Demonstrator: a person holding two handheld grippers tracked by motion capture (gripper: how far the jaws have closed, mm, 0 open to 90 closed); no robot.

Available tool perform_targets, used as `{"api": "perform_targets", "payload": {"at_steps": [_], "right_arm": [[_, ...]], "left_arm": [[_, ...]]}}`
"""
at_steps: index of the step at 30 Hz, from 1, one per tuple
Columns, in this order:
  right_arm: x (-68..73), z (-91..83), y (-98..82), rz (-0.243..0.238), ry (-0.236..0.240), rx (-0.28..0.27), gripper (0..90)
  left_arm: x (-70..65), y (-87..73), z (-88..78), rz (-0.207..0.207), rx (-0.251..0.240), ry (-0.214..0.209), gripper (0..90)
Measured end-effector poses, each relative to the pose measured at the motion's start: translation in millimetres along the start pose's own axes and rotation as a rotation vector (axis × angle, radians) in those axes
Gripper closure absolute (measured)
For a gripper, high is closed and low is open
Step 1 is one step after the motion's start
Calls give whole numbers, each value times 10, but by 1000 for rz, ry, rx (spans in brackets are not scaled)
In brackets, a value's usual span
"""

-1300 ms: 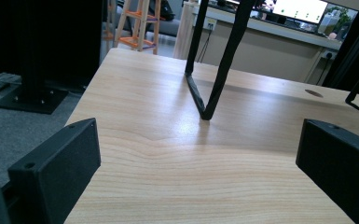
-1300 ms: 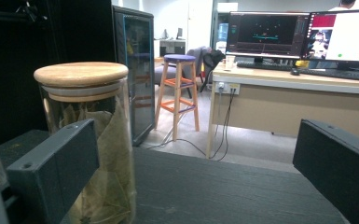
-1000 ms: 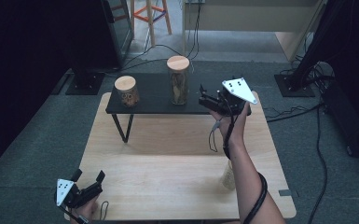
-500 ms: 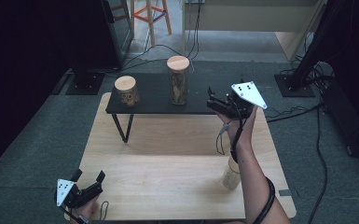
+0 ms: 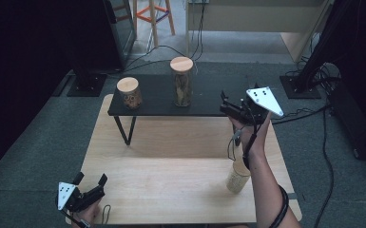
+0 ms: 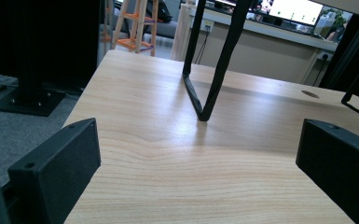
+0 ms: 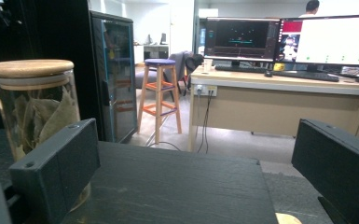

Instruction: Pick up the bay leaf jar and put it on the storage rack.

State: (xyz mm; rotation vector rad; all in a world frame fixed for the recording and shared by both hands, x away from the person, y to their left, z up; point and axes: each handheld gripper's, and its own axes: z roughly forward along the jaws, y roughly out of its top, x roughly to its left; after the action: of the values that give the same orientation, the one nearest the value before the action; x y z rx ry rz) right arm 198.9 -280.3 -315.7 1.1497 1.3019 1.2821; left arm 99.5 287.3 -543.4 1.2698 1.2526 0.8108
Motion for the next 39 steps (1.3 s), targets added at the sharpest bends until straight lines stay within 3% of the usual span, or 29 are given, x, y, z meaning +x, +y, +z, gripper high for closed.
{"api": "perform_targets", "payload": {"at_steps": [39], "right_arm": [[-294, -427, -193, -10, -47, -11, 10]], "left_arm": [[19, -2, -1, 0, -2, -12, 0]]}}
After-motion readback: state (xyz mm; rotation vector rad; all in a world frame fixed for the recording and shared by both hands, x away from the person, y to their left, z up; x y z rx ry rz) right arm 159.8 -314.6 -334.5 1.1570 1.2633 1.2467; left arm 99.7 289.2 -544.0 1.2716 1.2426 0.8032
